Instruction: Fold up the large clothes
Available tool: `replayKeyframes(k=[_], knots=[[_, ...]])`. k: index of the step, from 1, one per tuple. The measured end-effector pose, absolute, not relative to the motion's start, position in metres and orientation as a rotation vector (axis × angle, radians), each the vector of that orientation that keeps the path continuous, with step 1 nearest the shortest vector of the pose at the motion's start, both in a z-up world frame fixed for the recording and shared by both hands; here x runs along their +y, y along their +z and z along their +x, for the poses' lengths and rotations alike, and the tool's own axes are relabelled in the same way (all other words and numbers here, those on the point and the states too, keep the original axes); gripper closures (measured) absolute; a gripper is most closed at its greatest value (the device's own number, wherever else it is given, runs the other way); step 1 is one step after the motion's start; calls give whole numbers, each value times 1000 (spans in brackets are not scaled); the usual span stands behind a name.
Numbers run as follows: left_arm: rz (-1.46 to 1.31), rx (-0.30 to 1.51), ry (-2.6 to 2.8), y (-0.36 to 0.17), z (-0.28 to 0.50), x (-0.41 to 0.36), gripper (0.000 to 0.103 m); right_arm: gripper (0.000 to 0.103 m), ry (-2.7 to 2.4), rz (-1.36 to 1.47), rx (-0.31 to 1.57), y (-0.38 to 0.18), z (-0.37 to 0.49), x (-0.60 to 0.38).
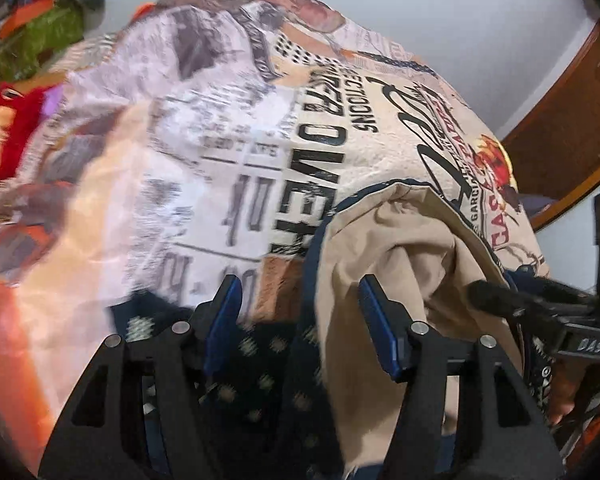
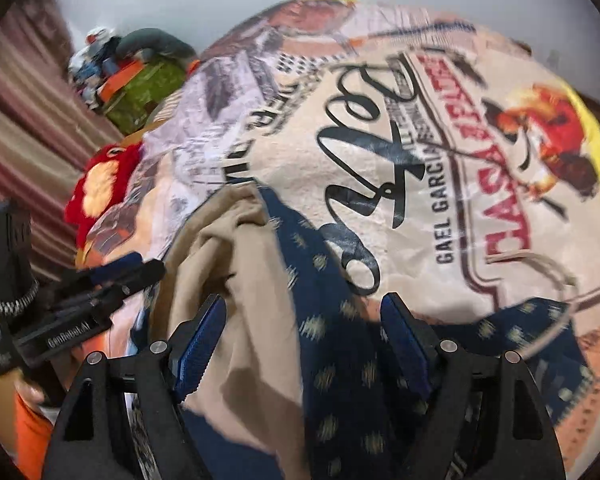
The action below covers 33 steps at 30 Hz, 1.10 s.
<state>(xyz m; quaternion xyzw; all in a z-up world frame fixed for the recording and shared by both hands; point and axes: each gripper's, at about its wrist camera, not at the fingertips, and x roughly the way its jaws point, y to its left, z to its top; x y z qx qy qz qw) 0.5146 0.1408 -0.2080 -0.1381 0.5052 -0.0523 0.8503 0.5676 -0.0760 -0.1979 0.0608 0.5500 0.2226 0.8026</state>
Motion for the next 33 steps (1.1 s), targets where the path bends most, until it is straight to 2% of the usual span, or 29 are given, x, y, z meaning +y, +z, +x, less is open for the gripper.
replayKeyframes(k=[2, 4, 5, 6, 7, 9, 12, 14, 21, 27, 33], knots=[[-297, 1070, -130, -216, 523, 137, 43, 26, 477, 156, 1205, -211, 577, -73], [-303, 1076, -152, -220, 527, 132, 47, 33, 500, 170, 1212, -218, 582, -70], [-310, 1079, -171, -221, 529, 130, 59, 41, 511, 173, 1210, -222, 583, -67], [-316, 1084, -191, -221, 529, 129, 74, 49, 520, 179, 1211, -224, 584, -66], [-316, 1089, -204, -220, 529, 126, 81, 53, 534, 194, 1216, -226, 585, -64], [-292, 1075, -211, -215, 524, 122, 97, 69, 559, 222, 1214, -228, 584, -63], [-232, 1023, -229, -195, 507, 114, 97, 80, 599, 229, 1167, -217, 575, -63], [-195, 982, -246, -177, 492, 109, 97, 83, 622, 214, 1134, -206, 565, -66], [-100, 879, -322, -123, 415, 93, 98, 84, 702, 170, 1034, -156, 504, -86], [-48, 908, -315, -126, 355, 86, 98, 83, 724, 96, 1011, -136, 438, -102], [-20, 960, -312, -148, 306, 78, 97, 83, 714, 71, 1051, -147, 387, -120]])
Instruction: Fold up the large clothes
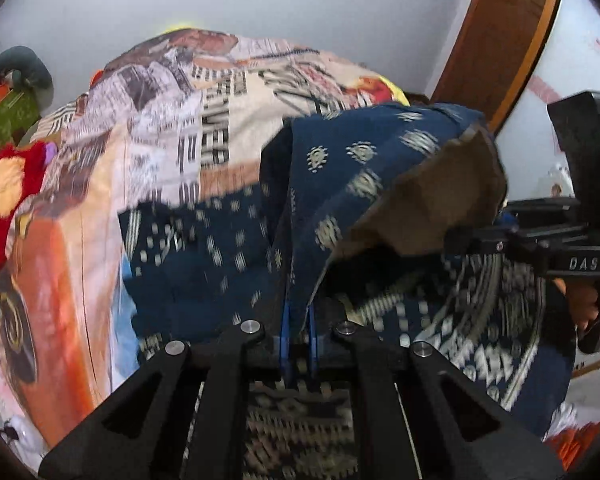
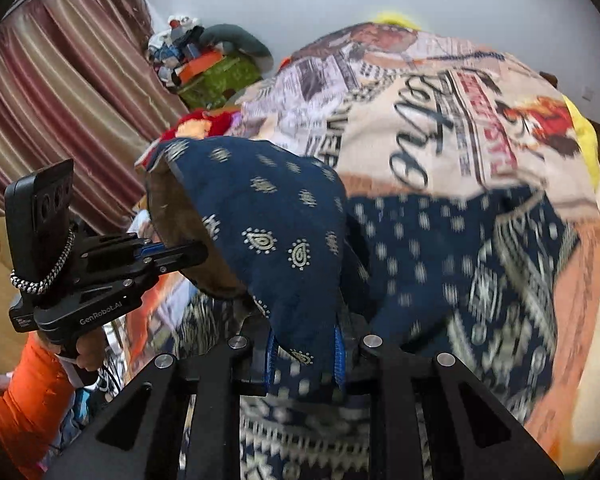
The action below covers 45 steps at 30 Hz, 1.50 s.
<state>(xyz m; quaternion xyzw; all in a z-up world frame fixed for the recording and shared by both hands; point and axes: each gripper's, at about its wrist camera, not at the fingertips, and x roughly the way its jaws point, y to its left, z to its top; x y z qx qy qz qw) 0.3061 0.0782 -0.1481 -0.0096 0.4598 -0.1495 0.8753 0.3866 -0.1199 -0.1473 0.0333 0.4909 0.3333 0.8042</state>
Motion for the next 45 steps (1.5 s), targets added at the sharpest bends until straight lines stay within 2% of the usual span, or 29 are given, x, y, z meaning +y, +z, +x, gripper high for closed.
replayKeyframes(k=[10, 14, 16, 18, 19, 20, 25, 31, 32, 37, 42, 45], knots=[[13, 1023, -290, -178, 254, 73, 96, 83, 636, 28, 1129, -169, 337, -142], [-28, 1068, -290, -185, 240, 81, 83, 79, 613, -18, 1155, -171, 326, -147], [-37, 1077, -285, -184, 233, 86, 76, 67, 615, -20, 1159, -170, 321, -151], [-22, 1068, -267, -178, 227, 93, 70, 30, 621, -7, 1187, -169, 318, -155], [-15, 1061, -251, -174, 225, 98, 67, 26, 636, 16, 1186, -168, 315, -160], [-11, 1051, -231, -169, 223, 103, 64, 25, 642, 28, 1171, -165, 313, -163], [-42, 955, -185, -131, 231, 124, 60, 25, 599, 33, 1124, -150, 312, -176], [-66, 833, -192, -95, 264, 115, 40, 24, 573, 82, 1072, -132, 333, -172], [-67, 833, -187, -97, 274, 110, 37, 24, 573, 75, 1071, -133, 338, -167], [-149, 965, -235, -139, 303, 93, 37, 24, 573, 110, 1178, -160, 354, -151], [-113, 1096, -282, -191, 292, 68, 37, 24, 580, 87, 1233, -183, 349, -157], [-133, 1107, -283, -206, 276, 65, 36, 24, 577, 56, 1213, -182, 344, -163]])
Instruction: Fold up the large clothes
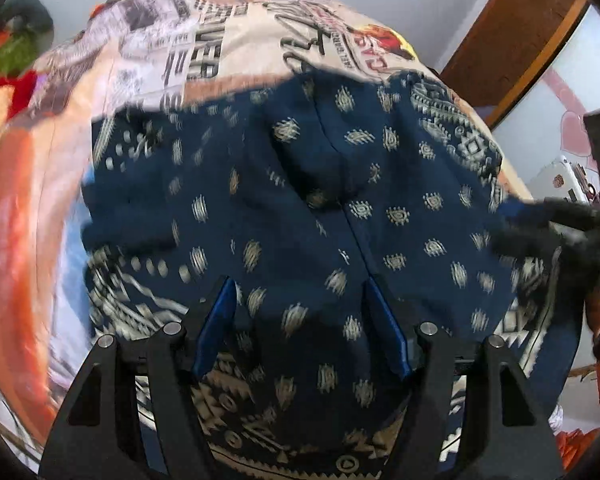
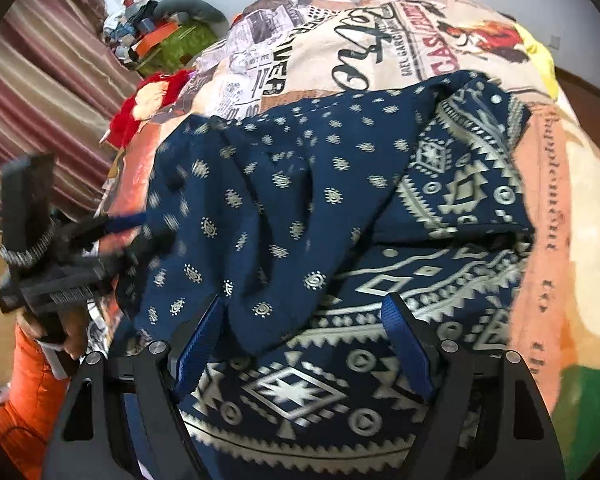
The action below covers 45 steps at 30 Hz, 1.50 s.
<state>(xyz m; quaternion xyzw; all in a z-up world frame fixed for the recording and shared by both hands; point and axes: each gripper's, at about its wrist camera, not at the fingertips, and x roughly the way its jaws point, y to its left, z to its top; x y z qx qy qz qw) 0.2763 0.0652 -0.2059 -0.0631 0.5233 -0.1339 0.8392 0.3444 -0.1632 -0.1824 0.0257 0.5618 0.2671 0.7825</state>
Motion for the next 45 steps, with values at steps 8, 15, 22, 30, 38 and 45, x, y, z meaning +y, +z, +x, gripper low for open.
replayKeyframes(k=[8, 15, 22, 30, 38, 45], knots=[[-245, 1046, -238, -178, 258, 112, 37, 24, 526, 159, 1196, -177, 351, -194], [-344, 969, -41, -162, 291, 191, 36, 24, 424, 206, 1095, -154, 378, -231], [-541, 1066, 12, -219, 345, 238, 36, 24, 350, 409, 1139, -172, 428, -271], [-609, 1116, -8, -270, 396, 241, 37, 24, 334, 508, 1188, -201, 473, -281], [-586, 1108, -76, -287, 433, 235, 38, 26, 388, 485, 1211, -226, 516, -256], [-498, 1159, 16, -290, 461, 217, 94, 60, 398, 333, 1173, -231, 536, -221]])
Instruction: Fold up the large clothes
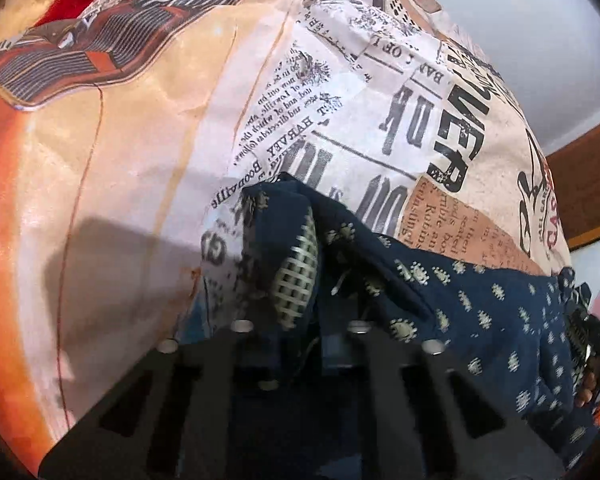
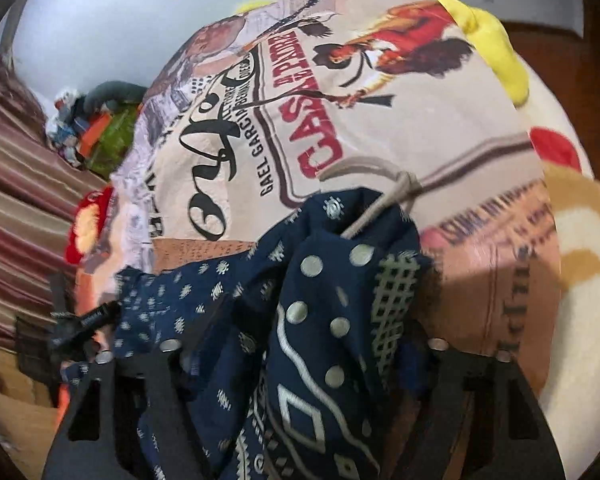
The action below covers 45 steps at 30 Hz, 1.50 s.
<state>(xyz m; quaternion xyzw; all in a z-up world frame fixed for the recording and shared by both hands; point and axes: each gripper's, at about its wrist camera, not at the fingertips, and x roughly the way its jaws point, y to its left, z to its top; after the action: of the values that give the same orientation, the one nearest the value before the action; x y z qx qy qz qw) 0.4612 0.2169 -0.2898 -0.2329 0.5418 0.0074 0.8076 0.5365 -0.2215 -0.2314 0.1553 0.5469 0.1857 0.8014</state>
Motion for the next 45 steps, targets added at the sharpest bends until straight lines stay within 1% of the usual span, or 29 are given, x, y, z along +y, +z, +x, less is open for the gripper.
replayKeyframes(k=[1, 3, 6, 11, 16, 19, 25, 29, 33, 35, 36, 41, 43, 45], knots=[[-482, 1148, 20, -284, 460, 215, 96, 64, 419, 330, 1178, -232, 538, -219], [-430, 1111, 20, -268, 456, 209, 98, 77, 419, 344, 1182, -232, 539, -216], [-385, 1039, 3, -235, 445, 208, 98, 86, 429, 302, 1129, -218, 535, -210], [-363, 934, -15, -177, 434, 209, 99, 90, 448, 306, 1031, -182, 535, -205], [-325, 851, -18, -138, 443, 209, 99, 93, 469, 293, 942, -144, 548, -189], [-276, 842, 12, -134, 458, 213, 99, 93, 491, 284, 921, -131, 562, -170], [-251, 882, 135, -169, 490, 241, 99, 93, 460, 187, 918, -146, 592, -130], [-268, 963, 207, -207, 503, 268, 98, 93, 407, 140, 921, -164, 613, -119], [-235, 994, 256, -224, 498, 280, 94, 93, 344, 111, 971, -188, 625, -119], [-206, 1000, 266, -225, 493, 282, 86, 92, 313, 100, 994, -198, 625, -123], [-188, 1005, 272, -223, 489, 283, 84, 92, 303, 99, 1009, -201, 625, -126], [-146, 999, 256, -201, 459, 281, 84, 92, 296, 133, 1104, -203, 612, -145], [-116, 996, 236, -188, 441, 276, 83, 92, 295, 126, 1099, -194, 599, -149], [-85, 983, 220, -174, 424, 269, 79, 92, 320, 108, 1086, -179, 581, -151]])
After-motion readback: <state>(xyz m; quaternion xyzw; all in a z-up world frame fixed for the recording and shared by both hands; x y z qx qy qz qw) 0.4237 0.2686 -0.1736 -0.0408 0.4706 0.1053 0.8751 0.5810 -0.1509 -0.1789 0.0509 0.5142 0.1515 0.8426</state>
